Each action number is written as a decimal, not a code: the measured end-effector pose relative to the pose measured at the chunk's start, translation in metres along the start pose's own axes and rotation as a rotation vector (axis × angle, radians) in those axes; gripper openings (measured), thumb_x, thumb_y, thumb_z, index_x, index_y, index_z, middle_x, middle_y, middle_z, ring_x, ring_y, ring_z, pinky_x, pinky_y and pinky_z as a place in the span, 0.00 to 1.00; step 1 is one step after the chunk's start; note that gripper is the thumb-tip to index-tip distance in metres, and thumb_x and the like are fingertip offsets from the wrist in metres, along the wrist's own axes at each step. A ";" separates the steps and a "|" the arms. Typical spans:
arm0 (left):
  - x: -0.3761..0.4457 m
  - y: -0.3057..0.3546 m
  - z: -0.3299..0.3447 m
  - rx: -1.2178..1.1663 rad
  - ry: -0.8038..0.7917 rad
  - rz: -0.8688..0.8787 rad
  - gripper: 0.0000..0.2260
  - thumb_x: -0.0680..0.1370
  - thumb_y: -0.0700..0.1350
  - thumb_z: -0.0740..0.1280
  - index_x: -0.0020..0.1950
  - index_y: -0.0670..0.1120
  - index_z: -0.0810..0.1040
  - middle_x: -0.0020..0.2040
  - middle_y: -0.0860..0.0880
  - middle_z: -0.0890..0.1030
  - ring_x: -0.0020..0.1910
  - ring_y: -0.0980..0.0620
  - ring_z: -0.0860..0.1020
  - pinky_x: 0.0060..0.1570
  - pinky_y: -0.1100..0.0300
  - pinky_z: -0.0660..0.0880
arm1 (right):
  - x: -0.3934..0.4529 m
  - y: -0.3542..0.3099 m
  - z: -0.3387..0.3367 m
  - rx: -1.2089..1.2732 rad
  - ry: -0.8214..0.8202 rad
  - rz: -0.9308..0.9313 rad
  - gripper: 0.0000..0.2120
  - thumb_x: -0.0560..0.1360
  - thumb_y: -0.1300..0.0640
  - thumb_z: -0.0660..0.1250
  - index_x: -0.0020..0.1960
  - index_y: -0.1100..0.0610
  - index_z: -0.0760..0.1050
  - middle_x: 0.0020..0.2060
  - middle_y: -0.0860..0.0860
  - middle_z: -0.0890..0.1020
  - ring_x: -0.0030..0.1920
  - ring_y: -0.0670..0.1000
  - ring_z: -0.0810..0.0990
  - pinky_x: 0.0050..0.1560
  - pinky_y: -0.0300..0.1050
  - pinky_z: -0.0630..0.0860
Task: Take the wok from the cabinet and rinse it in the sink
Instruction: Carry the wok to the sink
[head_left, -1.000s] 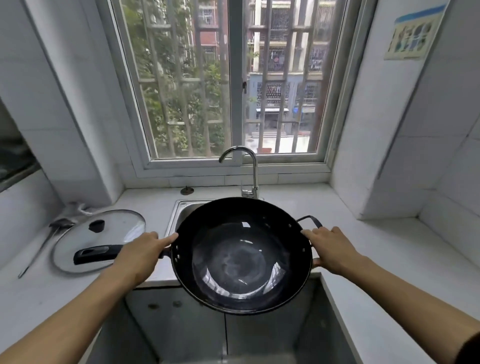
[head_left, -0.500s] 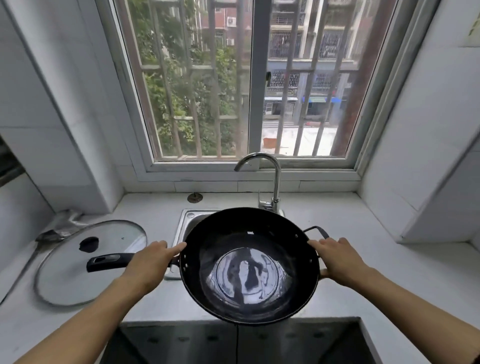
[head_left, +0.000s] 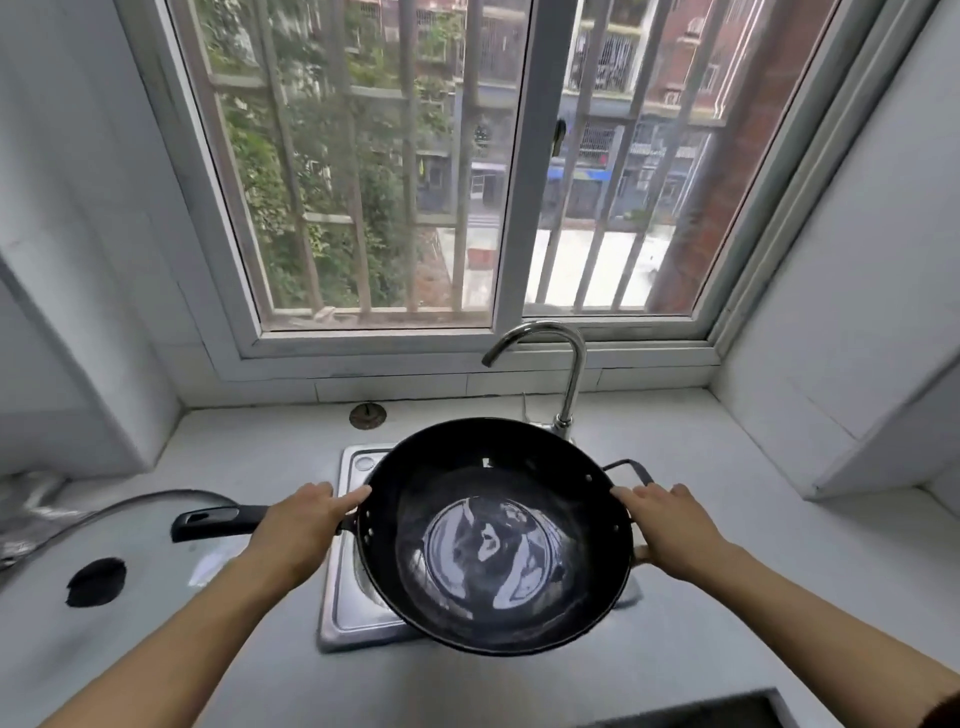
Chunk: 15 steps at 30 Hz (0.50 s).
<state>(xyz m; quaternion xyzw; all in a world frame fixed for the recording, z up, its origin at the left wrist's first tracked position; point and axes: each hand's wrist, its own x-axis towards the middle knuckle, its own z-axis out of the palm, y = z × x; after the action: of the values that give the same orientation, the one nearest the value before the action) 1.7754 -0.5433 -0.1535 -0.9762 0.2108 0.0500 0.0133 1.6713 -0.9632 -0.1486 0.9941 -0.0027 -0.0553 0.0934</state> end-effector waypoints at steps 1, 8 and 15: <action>0.005 -0.002 0.002 -0.001 -0.007 0.007 0.31 0.77 0.37 0.55 0.75 0.64 0.55 0.49 0.51 0.69 0.49 0.49 0.71 0.42 0.57 0.68 | 0.004 0.000 0.000 0.003 -0.006 0.004 0.28 0.68 0.41 0.73 0.64 0.45 0.67 0.51 0.44 0.77 0.56 0.50 0.76 0.50 0.47 0.65; 0.025 -0.005 0.009 -0.015 -0.032 -0.012 0.29 0.78 0.39 0.56 0.75 0.63 0.56 0.49 0.50 0.69 0.48 0.49 0.70 0.41 0.57 0.66 | 0.032 0.007 0.007 0.047 -0.021 -0.010 0.28 0.67 0.43 0.74 0.63 0.45 0.68 0.50 0.44 0.78 0.55 0.49 0.77 0.51 0.47 0.66; 0.034 0.010 0.008 0.031 -0.078 -0.090 0.28 0.80 0.41 0.56 0.75 0.63 0.54 0.52 0.50 0.70 0.46 0.52 0.66 0.41 0.59 0.65 | 0.060 0.015 0.018 0.040 -0.045 -0.063 0.27 0.68 0.44 0.73 0.63 0.47 0.67 0.46 0.44 0.74 0.54 0.51 0.76 0.53 0.47 0.66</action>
<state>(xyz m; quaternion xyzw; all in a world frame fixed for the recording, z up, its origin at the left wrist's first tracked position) 1.8011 -0.5658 -0.1646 -0.9816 0.1668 0.0843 0.0387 1.7290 -0.9826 -0.1702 0.9939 0.0253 -0.0803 0.0714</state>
